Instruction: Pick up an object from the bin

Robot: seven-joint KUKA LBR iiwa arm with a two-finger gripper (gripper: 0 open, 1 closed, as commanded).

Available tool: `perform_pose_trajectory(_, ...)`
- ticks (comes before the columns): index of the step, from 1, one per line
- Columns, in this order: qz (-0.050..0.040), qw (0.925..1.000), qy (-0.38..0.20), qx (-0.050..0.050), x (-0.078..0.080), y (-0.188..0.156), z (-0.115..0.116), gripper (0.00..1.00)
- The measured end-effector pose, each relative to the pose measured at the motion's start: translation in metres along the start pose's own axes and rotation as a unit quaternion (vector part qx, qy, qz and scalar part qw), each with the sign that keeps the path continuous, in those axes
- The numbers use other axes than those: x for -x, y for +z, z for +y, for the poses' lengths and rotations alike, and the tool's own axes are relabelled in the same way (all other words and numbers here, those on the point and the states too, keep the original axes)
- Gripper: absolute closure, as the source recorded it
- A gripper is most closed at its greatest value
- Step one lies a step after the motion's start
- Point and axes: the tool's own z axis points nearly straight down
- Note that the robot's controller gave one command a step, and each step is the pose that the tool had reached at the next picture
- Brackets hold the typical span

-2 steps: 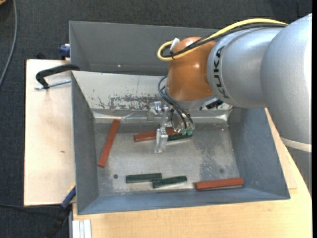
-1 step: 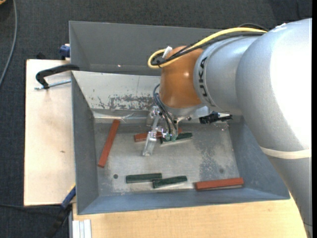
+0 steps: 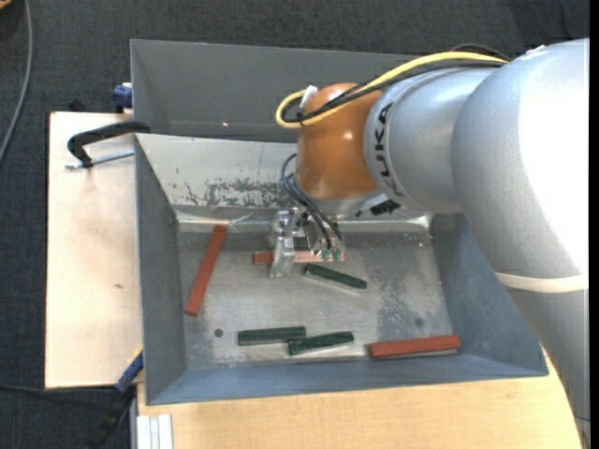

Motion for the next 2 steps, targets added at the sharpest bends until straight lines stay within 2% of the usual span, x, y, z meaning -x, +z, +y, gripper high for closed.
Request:
perform_pose_trajectory(1, 0.0, 1.0, 0.0, 0.0, 0.0, 0.0, 0.0, 1.0)
perform_pose_trajectory(2, 0.0017, 1.0, 0.0, 0.0, 0.001, -0.103, 0.001, 1.0)
